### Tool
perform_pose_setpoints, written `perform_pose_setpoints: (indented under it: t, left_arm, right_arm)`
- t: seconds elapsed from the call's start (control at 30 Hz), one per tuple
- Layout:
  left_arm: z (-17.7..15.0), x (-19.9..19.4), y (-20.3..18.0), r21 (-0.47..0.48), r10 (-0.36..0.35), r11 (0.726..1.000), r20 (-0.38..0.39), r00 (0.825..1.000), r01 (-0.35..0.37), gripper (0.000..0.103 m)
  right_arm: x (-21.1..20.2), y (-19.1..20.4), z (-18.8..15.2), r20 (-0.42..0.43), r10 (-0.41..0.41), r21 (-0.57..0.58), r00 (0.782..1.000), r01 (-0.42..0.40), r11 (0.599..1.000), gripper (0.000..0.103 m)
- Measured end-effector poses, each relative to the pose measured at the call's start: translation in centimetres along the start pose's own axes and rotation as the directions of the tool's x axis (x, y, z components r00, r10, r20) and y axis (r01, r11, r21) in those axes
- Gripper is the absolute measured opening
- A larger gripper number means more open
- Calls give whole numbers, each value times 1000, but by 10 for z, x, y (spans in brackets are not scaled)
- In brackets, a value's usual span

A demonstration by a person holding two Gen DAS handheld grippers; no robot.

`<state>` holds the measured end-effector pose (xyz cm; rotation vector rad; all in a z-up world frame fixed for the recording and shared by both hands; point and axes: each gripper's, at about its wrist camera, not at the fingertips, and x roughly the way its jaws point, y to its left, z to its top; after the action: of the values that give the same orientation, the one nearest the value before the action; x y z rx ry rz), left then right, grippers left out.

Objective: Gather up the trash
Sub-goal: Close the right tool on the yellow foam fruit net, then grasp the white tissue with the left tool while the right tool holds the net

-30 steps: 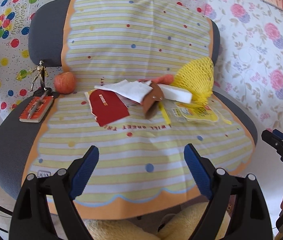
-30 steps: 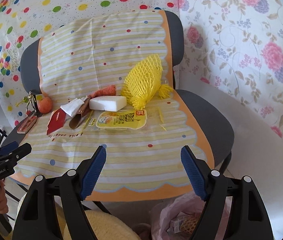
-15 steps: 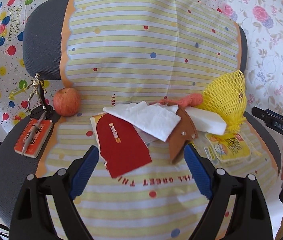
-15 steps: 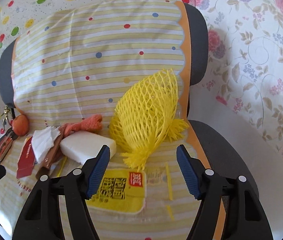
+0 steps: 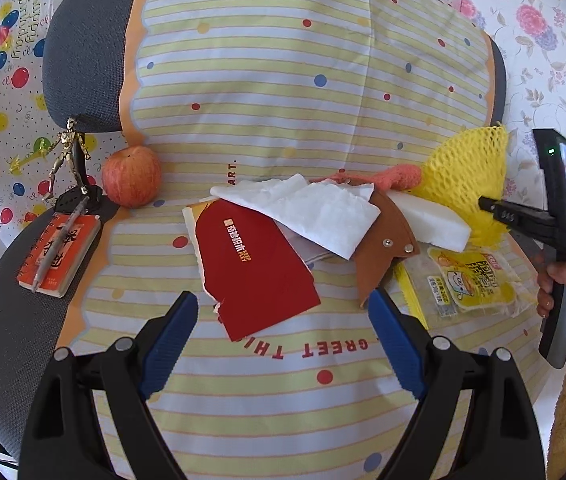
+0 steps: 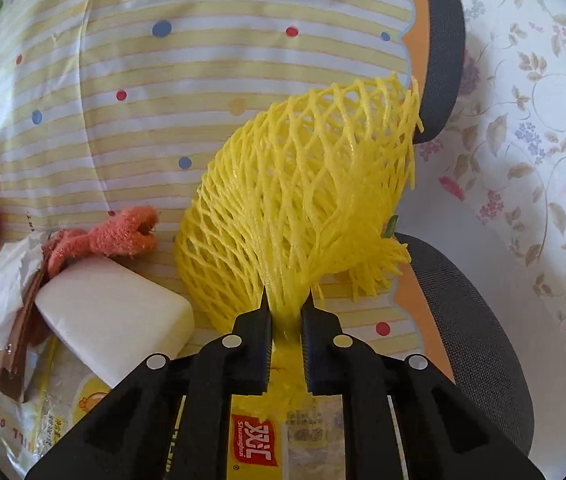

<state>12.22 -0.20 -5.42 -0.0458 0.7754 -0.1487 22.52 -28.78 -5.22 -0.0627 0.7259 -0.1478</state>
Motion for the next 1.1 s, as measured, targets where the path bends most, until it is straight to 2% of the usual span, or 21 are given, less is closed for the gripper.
perform_pose_setpoints:
  t: [0.1, 0.2, 0.33, 0.5, 0.73, 0.87, 1.1]
  left_arm:
    - [-4, -11, -3, 11, -11, 1000, 9, 1000, 11, 85]
    - [-12, -22, -5, 21, -16, 1000, 14, 1000, 16, 85]
    - [-29, -36, 2, 23, -3, 1000, 7, 1000, 3, 85]
    - [-40, -37, 26, -32, 53, 998, -20, 998, -54, 85]
    - [-34, -30, 26, -47, 57, 997, -31, 998, -58, 85]
    - [-14, -18, 12, -3, 51, 999, -5, 999, -51, 85]
    - [26, 21, -10, 15, -17, 1000, -15, 1000, 18, 84]
  right_arm:
    - [-43, -11, 1, 104, -33, -2, 994, 33, 999, 12]
    - [-89, -26, -3, 164, -48, 2, 985, 48, 999, 12]
    - [-147, -37, -24, 189, -38, -9, 981, 40, 999, 12]
    - [-188, -22, -62, 175, -13, -66, 985, 25, 998, 13]
    - [-194, 3, -105, 144, -14, -56, 990, 22, 998, 13]
    - [-184, 3, -109, 116, -1, -33, 993, 4, 999, 13]
    - [-170, 0, -102, 113, -17, -30, 993, 20, 999, 13]
